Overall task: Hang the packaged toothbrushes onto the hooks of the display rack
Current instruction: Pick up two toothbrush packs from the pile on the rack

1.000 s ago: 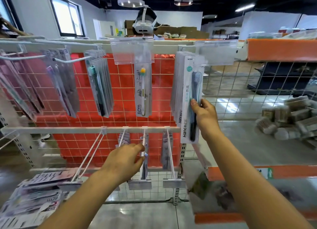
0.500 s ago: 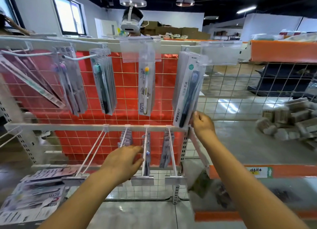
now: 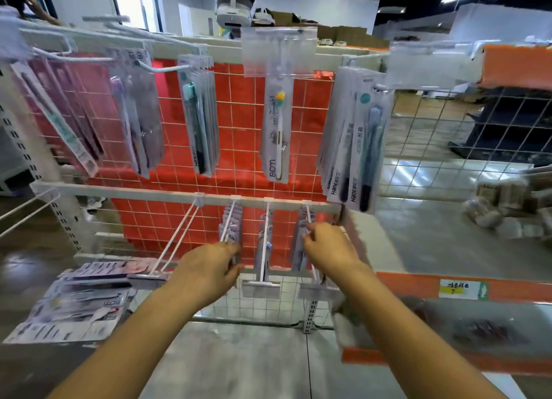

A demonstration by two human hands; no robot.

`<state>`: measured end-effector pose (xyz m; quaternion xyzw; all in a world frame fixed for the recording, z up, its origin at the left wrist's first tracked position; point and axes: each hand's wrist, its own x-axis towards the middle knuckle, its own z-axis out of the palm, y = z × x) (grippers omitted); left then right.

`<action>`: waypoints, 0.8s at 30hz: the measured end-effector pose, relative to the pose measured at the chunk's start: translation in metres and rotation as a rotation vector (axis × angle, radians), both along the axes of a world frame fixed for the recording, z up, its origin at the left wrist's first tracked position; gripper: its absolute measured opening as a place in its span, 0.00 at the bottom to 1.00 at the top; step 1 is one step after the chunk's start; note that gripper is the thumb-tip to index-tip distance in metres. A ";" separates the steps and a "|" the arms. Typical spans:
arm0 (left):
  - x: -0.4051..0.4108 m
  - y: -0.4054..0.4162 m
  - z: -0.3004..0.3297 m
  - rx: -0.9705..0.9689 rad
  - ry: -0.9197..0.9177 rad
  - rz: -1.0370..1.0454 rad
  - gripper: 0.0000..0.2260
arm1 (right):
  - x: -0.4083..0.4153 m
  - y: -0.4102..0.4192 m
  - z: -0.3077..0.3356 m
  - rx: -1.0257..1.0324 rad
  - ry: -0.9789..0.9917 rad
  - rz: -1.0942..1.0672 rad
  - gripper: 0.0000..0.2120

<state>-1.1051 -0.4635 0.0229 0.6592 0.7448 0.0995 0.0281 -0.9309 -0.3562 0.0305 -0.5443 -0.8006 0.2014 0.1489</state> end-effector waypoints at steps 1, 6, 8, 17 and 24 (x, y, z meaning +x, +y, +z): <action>-0.002 -0.003 -0.001 0.003 -0.007 0.003 0.14 | -0.005 -0.003 0.000 -0.002 -0.001 0.026 0.12; -0.024 -0.020 -0.012 -0.010 -0.033 0.076 0.14 | -0.031 -0.018 -0.003 -0.048 -0.048 0.139 0.10; -0.033 -0.029 -0.018 -0.002 -0.039 0.109 0.13 | -0.043 -0.022 -0.004 -0.074 -0.077 0.177 0.09; -0.079 -0.074 -0.037 -0.017 -0.142 0.266 0.14 | -0.108 -0.051 -0.012 -0.094 -0.129 0.334 0.10; -0.126 -0.108 -0.052 -0.039 -0.191 0.379 0.16 | -0.171 -0.075 -0.015 -0.039 -0.060 0.458 0.09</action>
